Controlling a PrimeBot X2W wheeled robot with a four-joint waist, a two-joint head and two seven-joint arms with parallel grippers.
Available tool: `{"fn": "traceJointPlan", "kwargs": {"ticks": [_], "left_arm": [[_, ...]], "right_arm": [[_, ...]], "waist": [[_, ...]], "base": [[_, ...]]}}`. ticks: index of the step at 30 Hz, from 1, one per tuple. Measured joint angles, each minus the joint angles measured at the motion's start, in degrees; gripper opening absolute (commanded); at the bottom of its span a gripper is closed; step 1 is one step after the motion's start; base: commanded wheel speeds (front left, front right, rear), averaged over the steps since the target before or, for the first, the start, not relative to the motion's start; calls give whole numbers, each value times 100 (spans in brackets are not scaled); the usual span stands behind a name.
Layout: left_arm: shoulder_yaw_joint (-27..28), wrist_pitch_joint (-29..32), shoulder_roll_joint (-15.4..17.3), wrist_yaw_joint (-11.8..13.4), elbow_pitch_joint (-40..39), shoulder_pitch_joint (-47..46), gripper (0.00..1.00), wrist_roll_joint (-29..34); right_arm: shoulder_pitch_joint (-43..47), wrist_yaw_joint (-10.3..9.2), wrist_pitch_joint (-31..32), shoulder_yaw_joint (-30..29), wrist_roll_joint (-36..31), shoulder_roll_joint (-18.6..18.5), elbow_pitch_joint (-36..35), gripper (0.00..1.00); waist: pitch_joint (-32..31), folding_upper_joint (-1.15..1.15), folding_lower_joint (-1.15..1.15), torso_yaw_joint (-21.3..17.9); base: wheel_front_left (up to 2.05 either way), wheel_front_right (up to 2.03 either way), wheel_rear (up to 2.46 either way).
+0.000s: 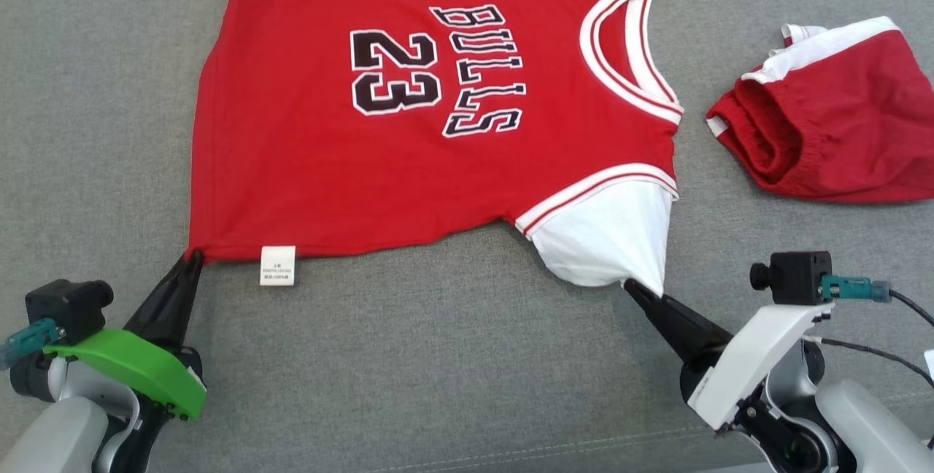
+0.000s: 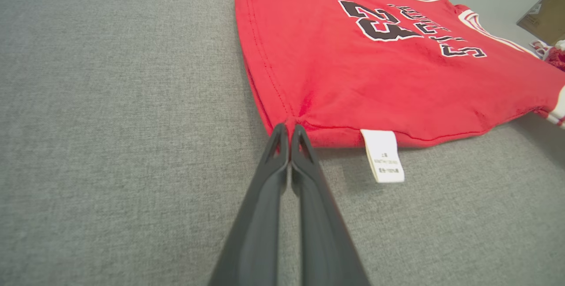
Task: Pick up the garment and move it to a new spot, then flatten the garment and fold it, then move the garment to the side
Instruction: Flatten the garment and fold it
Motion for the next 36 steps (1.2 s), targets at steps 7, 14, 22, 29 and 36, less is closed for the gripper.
{"fn": "traceJointPlan", "kwargs": {"ticks": [7,14,22,29,36], "left_arm": [[177,0,-154,3,-101,641,0,2],[393,0,-288,3,-185,803,2,64],[482,0,-533,4,35,867,33,120],[621,-1,-538,147,463,1157,100,156],[1267,0,-733,380,516,1261,100,94]], "right_arm": [[712,-229,-112,-101,59,-35,-193,0],[925,-242,-62,62,-89,-211,-310,22],[876,-343,-258,71,-449,-153,2,100],[844,-397,-442,116,-654,-44,162,100],[1119,-453,-638,-48,-648,-105,208,100]], "waist": [[-289,0,0,-43],[-376,0,0,29],[-341,0,0,52],[-337,0,0,5],[-370,0,0,-16]], "base": [[0,0,0],[0,0,0],[0,0,0],[0,0,0],[0,0,0]]}}
